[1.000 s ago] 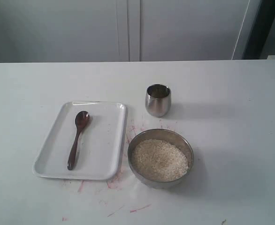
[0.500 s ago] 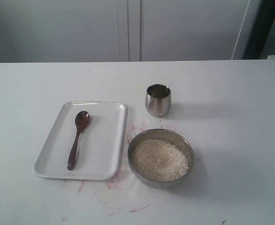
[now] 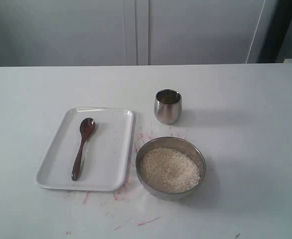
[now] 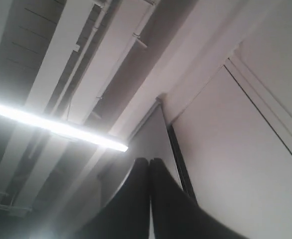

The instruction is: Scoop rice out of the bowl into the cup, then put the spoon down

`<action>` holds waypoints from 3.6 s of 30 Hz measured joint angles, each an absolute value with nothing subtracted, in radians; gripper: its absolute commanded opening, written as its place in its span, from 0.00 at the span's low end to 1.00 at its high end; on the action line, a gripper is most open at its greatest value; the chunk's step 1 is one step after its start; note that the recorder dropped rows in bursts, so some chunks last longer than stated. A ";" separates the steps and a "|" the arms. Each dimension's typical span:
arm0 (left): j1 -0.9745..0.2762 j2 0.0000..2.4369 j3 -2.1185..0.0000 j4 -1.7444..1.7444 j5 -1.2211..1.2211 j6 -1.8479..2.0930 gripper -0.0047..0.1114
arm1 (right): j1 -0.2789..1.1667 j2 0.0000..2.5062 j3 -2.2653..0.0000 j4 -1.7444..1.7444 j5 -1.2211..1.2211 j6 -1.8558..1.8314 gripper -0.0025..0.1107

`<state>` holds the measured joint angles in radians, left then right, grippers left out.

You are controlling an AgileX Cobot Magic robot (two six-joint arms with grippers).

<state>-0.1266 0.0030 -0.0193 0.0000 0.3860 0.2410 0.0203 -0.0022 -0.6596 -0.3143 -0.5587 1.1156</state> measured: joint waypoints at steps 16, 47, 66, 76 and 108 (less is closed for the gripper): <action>-0.127 0.003 -0.019 0.000 0.386 0.241 0.16 | 0.020 0.149 -1.077 -0.383 -0.186 1.052 0.02; -0.127 0.003 -0.019 0.000 0.386 0.241 0.16 | 0.198 0.649 -1.296 -0.163 0.452 0.403 0.02; -0.127 0.003 -0.019 0.000 0.386 0.241 0.16 | 0.279 1.120 -1.444 0.589 0.899 -0.157 0.02; -0.127 0.003 -0.019 0.000 0.386 0.241 0.16 | 0.279 1.137 -1.446 0.688 0.786 -0.150 0.02; -0.127 0.003 -0.019 0.000 0.386 0.241 0.16 | 0.767 1.614 -1.657 0.256 0.892 0.162 0.02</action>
